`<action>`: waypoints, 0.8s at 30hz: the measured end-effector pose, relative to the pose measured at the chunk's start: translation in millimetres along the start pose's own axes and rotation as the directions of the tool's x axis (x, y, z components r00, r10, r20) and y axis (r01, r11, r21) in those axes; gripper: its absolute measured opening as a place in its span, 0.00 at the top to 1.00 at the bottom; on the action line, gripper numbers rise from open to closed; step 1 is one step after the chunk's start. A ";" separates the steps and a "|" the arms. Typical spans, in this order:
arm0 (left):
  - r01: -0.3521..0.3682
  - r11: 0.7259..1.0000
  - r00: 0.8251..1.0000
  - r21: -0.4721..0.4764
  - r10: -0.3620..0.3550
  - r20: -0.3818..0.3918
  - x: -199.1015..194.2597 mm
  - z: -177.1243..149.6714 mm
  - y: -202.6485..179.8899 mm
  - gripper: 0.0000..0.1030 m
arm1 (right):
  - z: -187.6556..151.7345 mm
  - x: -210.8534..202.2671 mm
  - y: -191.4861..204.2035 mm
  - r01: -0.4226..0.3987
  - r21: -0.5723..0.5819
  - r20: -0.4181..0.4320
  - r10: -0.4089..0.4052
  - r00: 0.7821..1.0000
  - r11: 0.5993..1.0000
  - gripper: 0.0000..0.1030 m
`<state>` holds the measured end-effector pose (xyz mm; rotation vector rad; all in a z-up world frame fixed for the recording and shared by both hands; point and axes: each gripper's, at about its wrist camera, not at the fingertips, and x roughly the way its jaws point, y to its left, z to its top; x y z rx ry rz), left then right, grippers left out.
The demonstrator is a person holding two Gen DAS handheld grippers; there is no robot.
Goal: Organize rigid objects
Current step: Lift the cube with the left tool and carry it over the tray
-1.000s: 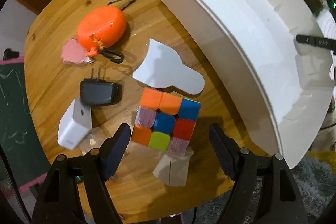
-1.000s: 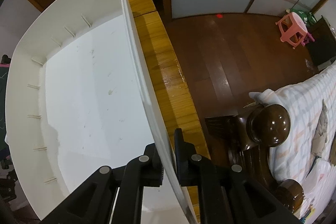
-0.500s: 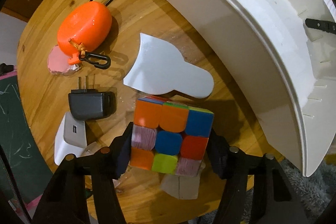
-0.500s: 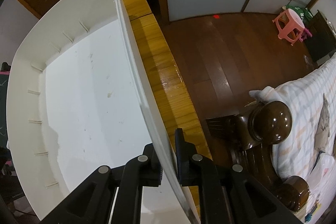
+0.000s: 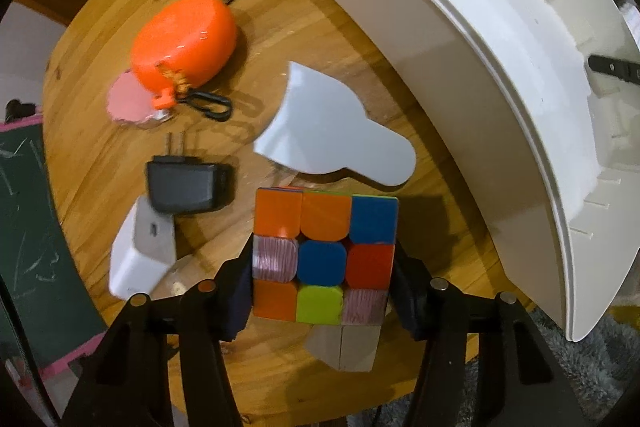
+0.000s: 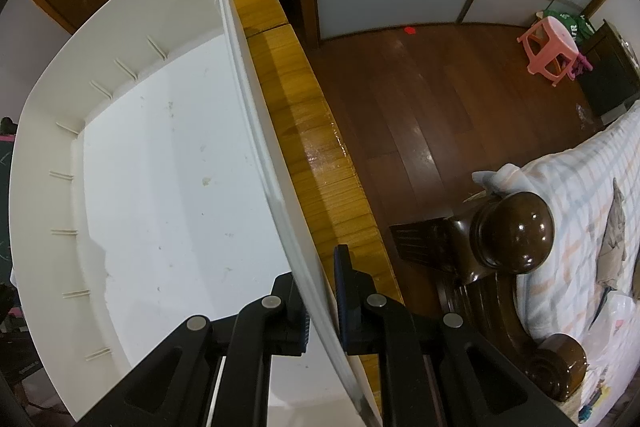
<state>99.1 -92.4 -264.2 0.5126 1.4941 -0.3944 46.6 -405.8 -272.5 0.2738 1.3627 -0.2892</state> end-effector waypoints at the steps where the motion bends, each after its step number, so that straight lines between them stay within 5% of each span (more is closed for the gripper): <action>1: -0.003 1.000 1.000 -0.015 0.003 0.002 -3.5 -1.0 2.5 0.41 | 0.2 0.4 -0.2 -0.001 0.000 -0.003 0.001 1.000 1.000 0.90; 11: -0.037 0.989 0.995 -0.142 0.050 0.085 -75.2 -16.0 12.3 0.41 | 0.7 6.2 0.2 -0.002 -0.035 -0.038 0.001 0.999 0.999 0.91; 24: -0.005 0.965 0.951 -0.261 0.086 0.297 -173.9 11.5 -20.4 0.41 | 4.9 10.3 -5.0 -0.071 -0.078 -0.100 0.063 0.993 0.994 0.95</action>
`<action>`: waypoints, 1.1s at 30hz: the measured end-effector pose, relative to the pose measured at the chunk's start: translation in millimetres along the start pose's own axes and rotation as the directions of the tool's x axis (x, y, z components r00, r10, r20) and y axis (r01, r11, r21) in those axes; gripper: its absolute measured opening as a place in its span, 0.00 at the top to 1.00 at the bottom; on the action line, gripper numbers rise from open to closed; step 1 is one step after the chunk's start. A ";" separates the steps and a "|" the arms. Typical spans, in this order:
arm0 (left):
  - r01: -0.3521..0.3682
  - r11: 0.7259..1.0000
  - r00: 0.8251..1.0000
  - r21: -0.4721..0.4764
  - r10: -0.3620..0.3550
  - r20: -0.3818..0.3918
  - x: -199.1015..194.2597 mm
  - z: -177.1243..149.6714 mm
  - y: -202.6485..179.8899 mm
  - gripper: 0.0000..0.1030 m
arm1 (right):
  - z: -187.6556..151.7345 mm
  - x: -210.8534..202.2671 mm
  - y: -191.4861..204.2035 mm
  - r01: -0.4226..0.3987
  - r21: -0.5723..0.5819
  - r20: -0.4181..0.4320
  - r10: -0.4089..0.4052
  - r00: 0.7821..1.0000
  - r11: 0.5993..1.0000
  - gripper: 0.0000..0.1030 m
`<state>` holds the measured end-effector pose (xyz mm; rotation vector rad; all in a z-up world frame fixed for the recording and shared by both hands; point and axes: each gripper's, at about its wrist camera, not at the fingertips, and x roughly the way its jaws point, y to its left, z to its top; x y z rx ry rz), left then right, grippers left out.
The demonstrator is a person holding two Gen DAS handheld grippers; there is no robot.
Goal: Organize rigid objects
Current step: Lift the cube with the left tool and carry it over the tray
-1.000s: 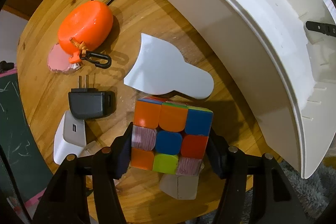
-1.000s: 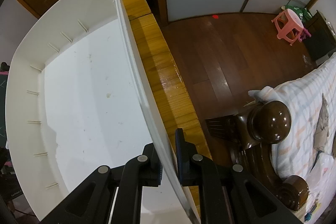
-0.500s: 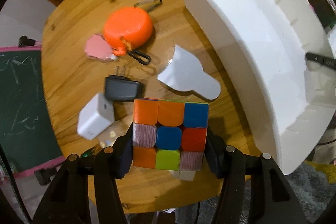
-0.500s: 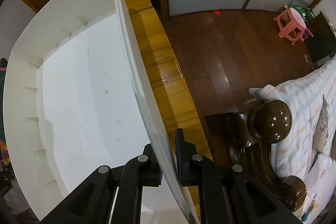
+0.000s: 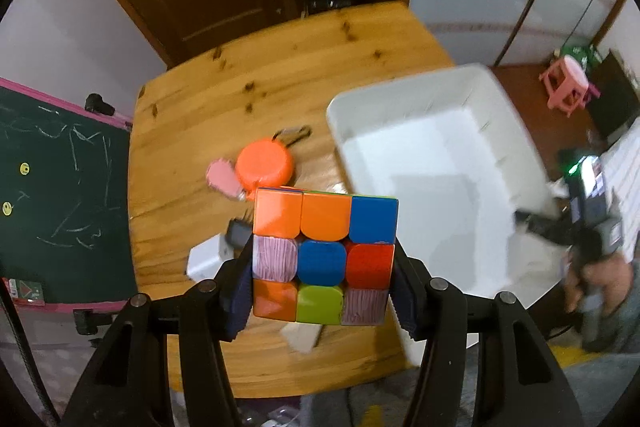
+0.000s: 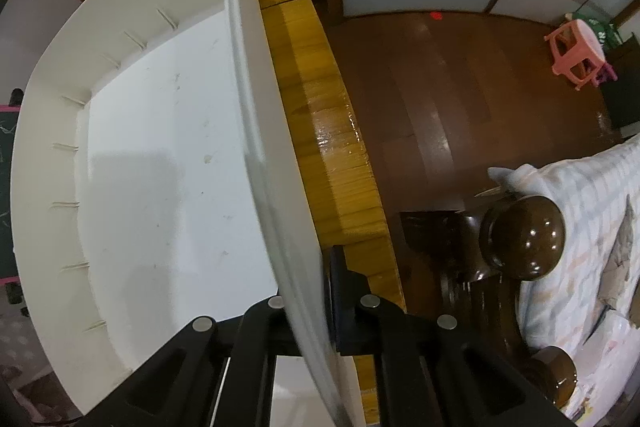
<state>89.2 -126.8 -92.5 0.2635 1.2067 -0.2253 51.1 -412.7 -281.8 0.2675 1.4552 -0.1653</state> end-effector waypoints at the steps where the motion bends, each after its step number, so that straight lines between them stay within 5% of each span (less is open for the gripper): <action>1: 0.003 1.000 1.000 -0.002 -0.003 0.007 -2.3 2.8 -4.1 0.41 | 0.2 0.3 -0.5 -0.005 -0.005 -0.004 0.005 1.000 1.000 0.95; 13: 0.003 0.999 1.000 0.033 -0.004 0.022 8.7 38.6 -54.0 0.41 | -2.3 0.8 -0.9 -0.028 -0.061 -0.008 0.027 1.000 0.998 0.96; 25: 0.002 0.999 0.990 -0.038 -0.007 -0.143 112.1 69.8 -68.0 0.41 | -2.5 0.9 -1.2 -0.032 -0.061 -0.002 0.032 0.999 0.998 0.96; 33: -0.038 0.998 0.982 -0.052 0.028 -0.188 169.5 81.5 -76.4 0.41 | -3.2 2.4 -2.2 -0.030 -0.044 0.002 0.031 1.000 0.999 0.96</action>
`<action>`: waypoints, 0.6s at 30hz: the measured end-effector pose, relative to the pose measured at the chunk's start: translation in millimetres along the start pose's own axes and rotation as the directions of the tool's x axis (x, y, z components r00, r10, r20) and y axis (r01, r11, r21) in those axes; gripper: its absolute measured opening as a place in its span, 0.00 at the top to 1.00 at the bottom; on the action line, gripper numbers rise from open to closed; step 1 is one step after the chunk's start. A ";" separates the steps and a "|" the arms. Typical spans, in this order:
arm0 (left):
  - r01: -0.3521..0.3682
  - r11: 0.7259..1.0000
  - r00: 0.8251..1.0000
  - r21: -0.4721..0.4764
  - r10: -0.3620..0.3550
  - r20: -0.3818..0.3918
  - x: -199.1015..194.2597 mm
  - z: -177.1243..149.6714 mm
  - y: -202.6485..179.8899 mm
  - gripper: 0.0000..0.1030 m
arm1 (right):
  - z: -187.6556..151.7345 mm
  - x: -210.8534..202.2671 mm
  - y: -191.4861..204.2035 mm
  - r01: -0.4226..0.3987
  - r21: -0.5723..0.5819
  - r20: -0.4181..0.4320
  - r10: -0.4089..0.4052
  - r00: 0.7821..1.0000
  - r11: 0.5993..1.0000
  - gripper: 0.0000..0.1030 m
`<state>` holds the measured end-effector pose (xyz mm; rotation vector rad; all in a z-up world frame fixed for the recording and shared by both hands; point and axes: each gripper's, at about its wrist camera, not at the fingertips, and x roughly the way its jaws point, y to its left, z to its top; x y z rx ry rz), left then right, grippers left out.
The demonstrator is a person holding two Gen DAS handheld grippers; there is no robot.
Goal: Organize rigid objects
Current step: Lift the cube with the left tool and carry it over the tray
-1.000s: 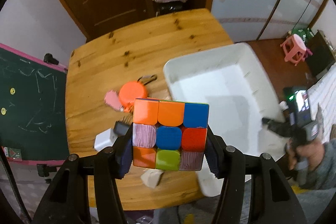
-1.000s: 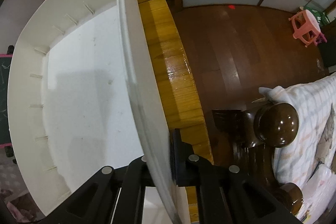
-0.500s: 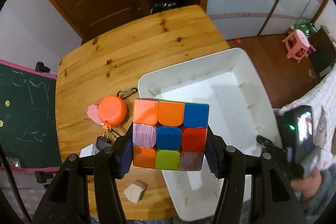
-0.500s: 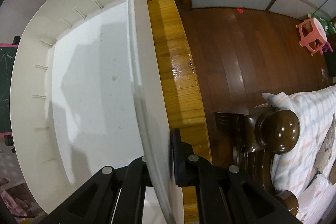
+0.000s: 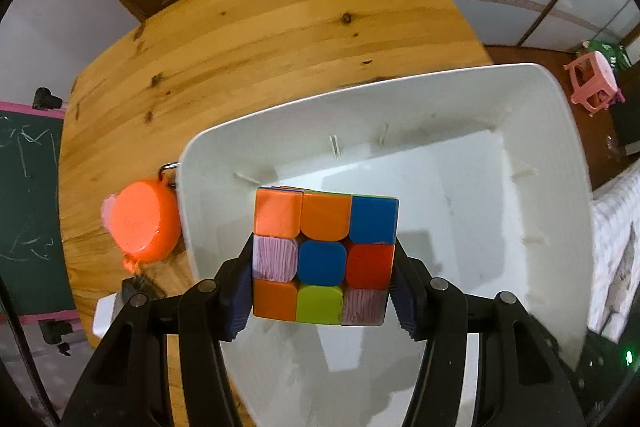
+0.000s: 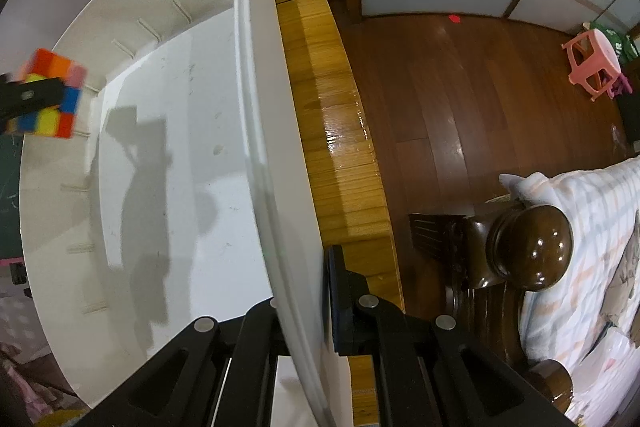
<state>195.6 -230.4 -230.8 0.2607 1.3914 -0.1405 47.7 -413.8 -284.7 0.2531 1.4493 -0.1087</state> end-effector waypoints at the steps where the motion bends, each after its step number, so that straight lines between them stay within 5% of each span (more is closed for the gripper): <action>1: -0.001 1.000 1.000 -0.004 0.001 -0.005 6.8 2.8 -0.1 0.41 | -0.2 0.0 -0.1 0.001 0.001 0.000 -0.001 1.000 1.000 0.96; 10: -0.089 0.996 0.995 -0.024 0.091 0.050 31.3 11.9 0.9 0.39 | -0.1 0.8 -1.7 -0.005 0.022 -0.014 0.005 1.000 1.000 0.94; 18: -0.078 0.997 0.995 0.003 0.078 0.057 34.4 14.2 -6.2 0.22 | -3.4 1.1 -2.0 0.000 0.030 -0.046 0.001 0.999 1.000 0.94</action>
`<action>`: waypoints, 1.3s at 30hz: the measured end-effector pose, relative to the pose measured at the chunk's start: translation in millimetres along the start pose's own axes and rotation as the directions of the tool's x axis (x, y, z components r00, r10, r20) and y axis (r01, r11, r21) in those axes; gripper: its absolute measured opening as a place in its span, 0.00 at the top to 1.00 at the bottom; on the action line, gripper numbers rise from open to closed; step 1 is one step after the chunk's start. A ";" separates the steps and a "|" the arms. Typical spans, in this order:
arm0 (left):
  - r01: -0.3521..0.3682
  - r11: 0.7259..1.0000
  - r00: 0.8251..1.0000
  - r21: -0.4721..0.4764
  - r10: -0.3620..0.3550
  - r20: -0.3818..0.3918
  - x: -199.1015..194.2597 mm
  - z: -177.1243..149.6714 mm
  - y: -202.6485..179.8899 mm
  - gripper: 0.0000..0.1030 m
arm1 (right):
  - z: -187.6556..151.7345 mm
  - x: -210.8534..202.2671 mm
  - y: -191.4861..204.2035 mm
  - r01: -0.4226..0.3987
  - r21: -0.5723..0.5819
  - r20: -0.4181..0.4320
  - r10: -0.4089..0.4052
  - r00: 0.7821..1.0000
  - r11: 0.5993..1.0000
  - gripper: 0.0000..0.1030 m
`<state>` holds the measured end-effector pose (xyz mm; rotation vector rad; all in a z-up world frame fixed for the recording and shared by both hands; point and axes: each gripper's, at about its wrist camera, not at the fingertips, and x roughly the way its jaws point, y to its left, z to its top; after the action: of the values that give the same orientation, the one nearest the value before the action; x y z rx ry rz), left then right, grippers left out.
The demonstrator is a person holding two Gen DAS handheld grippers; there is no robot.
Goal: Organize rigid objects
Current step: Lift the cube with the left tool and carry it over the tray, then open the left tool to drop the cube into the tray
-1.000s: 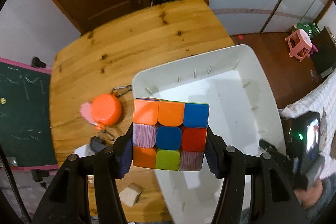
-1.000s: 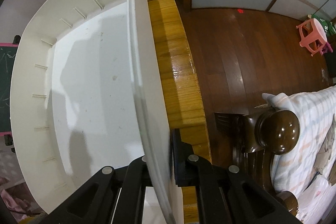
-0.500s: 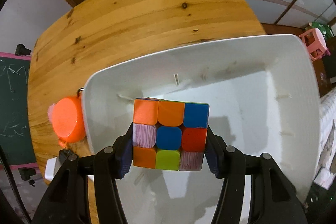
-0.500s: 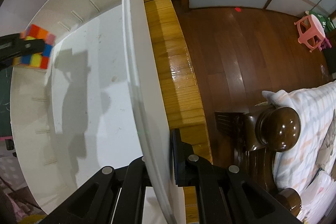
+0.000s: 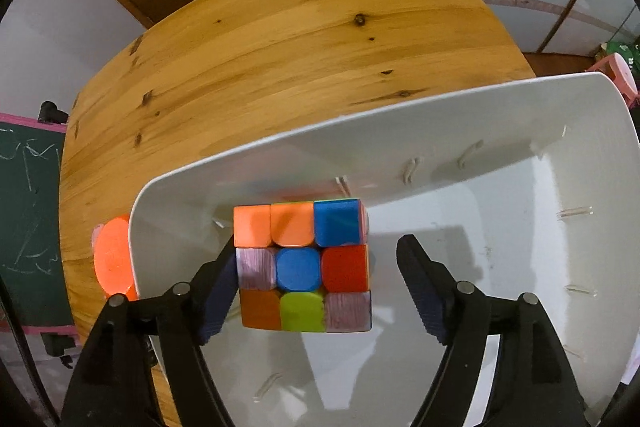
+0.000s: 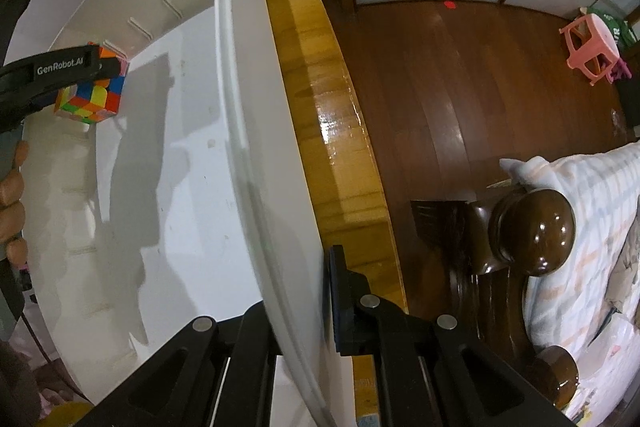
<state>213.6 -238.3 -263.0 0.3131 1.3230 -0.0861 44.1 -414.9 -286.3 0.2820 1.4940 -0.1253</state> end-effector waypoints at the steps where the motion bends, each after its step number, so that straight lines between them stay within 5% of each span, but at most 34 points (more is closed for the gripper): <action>1: 0.001 1.000 1.000 -0.001 -0.001 -0.002 0.2 0.9 -0.5 0.22 | -0.7 -0.2 0.3 0.002 -0.001 -0.002 -0.002 1.000 1.000 0.94; 8: 0.016 1.000 1.000 -0.007 -0.016 -0.010 -7.2 1.6 2.7 0.18 | -5.9 -2.4 0.1 0.010 -0.011 -0.011 -0.010 1.000 1.000 0.94; 22: 0.159 0.983 0.977 -0.089 -0.144 0.158 -101.1 -15.8 40.7 0.17 | -11.8 -10.0 1.8 0.014 -0.028 0.008 -0.014 1.000 1.000 0.94; 39: 0.112 0.943 0.975 -0.315 -0.044 0.218 -175.6 -96.7 141.7 0.17 | -23.0 -21.4 7.2 0.040 -0.091 0.051 -0.035 0.998 0.995 0.95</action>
<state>113.0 -96.7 -89.5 -0.0309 1.1186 0.0331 22.1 -403.9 -265.4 0.1756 1.4518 -0.0928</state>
